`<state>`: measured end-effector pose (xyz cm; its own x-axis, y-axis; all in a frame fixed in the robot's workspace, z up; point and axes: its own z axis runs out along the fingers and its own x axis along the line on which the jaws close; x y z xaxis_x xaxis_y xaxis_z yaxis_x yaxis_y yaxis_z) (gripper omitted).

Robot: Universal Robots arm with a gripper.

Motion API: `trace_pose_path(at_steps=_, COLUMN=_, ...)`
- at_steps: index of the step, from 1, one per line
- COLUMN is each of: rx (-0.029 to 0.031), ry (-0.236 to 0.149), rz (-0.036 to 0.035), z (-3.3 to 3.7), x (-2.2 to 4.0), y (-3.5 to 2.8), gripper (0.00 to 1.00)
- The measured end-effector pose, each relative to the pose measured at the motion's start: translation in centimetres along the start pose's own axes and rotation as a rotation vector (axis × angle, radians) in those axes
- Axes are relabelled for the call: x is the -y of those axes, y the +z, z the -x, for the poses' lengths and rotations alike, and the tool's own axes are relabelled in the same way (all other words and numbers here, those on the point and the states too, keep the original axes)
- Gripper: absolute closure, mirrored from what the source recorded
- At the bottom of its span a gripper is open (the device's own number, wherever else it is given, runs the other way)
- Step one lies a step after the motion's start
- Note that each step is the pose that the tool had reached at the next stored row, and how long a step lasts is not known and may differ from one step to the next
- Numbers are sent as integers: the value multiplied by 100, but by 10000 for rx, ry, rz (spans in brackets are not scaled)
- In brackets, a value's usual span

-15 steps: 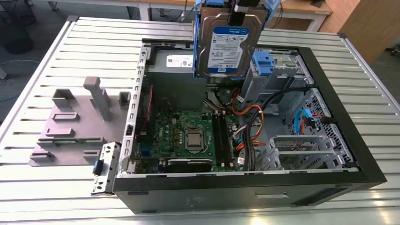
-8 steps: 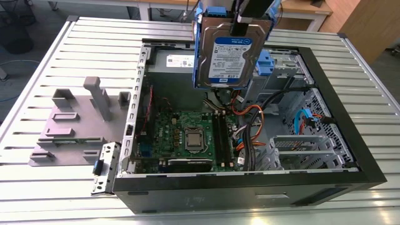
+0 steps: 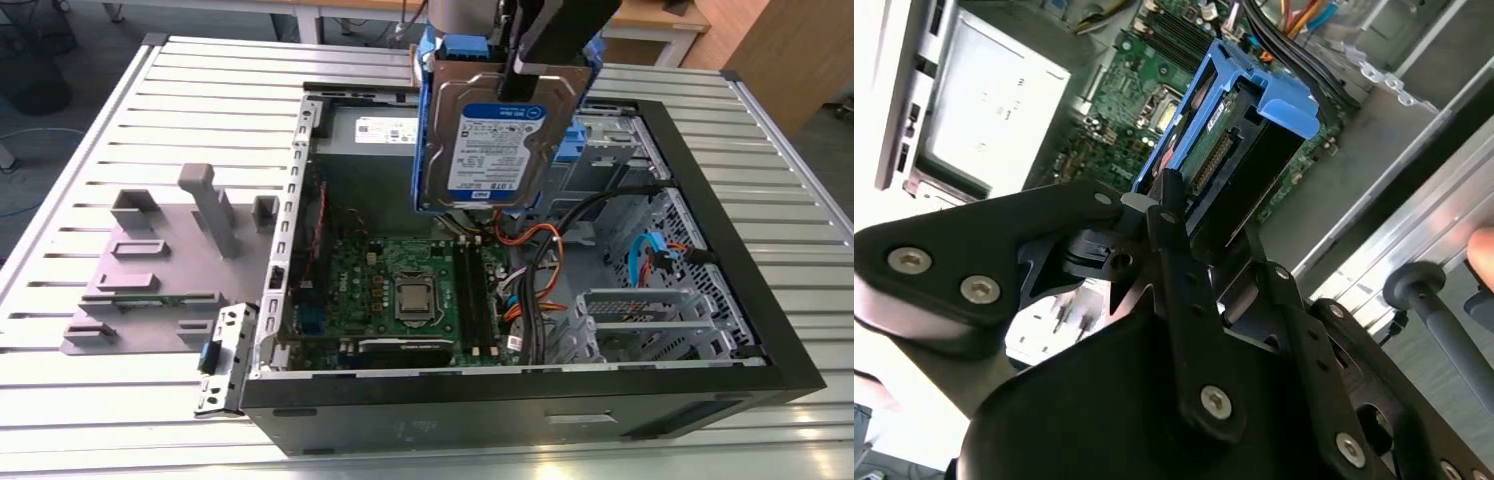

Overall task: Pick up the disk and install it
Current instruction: 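Pick up the disk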

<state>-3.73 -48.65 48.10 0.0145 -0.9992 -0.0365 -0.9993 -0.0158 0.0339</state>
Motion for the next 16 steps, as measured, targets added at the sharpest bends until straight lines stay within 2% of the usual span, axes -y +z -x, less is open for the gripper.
trace_pose_path(at_steps=16, rx=0, ry=2, rz=0, z=-519, x=-7, y=-17, gripper=65)
